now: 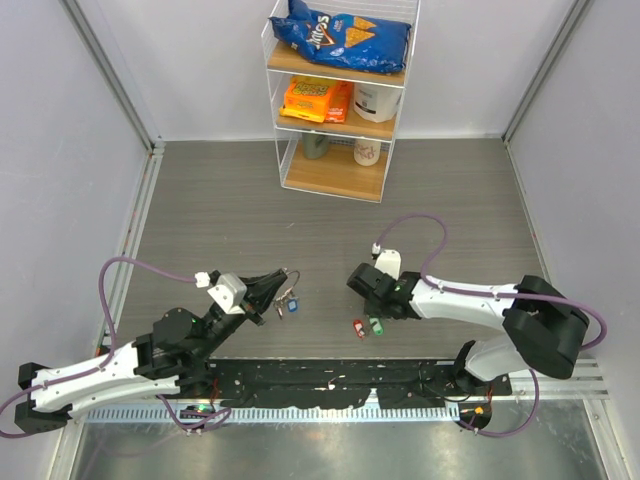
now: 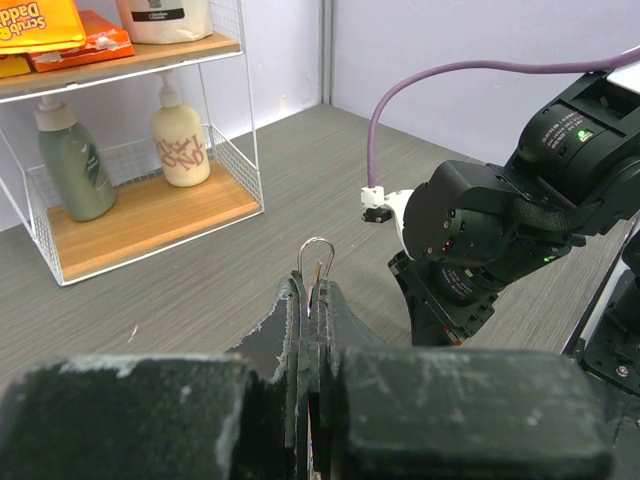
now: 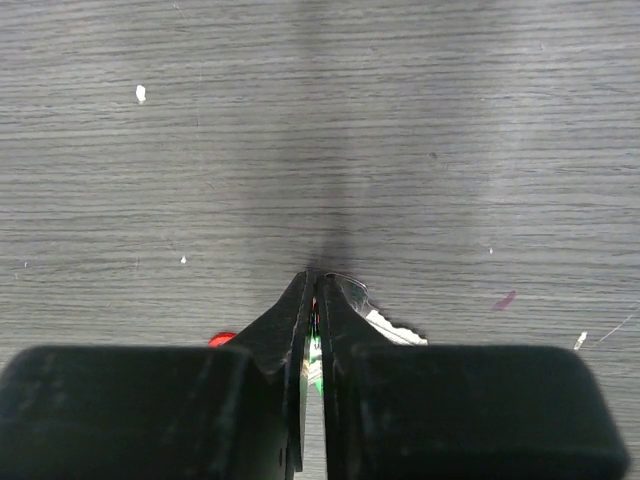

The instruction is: Put the keys on the keyring

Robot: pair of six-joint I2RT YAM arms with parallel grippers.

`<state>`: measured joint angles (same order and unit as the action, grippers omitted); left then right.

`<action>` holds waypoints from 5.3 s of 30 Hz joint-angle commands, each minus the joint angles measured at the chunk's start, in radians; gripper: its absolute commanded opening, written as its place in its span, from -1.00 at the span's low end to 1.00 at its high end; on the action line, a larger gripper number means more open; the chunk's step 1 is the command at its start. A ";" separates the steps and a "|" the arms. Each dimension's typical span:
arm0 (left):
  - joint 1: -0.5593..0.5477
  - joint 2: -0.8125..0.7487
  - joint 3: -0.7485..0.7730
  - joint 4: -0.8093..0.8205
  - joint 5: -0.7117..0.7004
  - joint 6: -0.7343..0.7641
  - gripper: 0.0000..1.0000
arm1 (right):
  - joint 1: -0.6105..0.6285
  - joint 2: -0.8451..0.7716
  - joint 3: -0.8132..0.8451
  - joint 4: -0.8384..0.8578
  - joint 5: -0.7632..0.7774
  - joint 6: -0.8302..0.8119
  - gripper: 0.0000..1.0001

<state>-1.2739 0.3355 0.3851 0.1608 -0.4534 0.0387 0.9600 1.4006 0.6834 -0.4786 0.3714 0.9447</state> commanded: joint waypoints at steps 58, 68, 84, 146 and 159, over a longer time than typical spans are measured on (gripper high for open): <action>0.004 0.125 0.028 0.342 0.260 0.003 -1.00 | 0.072 -0.629 0.015 0.682 -0.539 0.061 -0.88; 0.004 0.115 0.020 0.396 0.246 0.058 -1.00 | 0.144 -0.598 0.005 0.790 -0.411 0.134 -0.88; 0.005 0.096 -0.006 0.436 0.251 0.086 -1.00 | 0.192 -0.526 0.025 0.903 -0.292 0.184 -0.88; 0.004 0.168 -0.022 0.537 0.210 0.098 -1.00 | 0.212 -0.411 0.008 1.063 -0.262 0.331 -0.89; 0.004 0.169 -0.041 0.565 0.160 0.121 -1.00 | 0.227 -0.387 0.024 1.115 -0.239 0.356 -0.89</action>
<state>-1.2697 0.4976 0.3485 0.6548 -0.2749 0.1417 1.1637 1.0107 0.6674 0.5789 0.1375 1.2926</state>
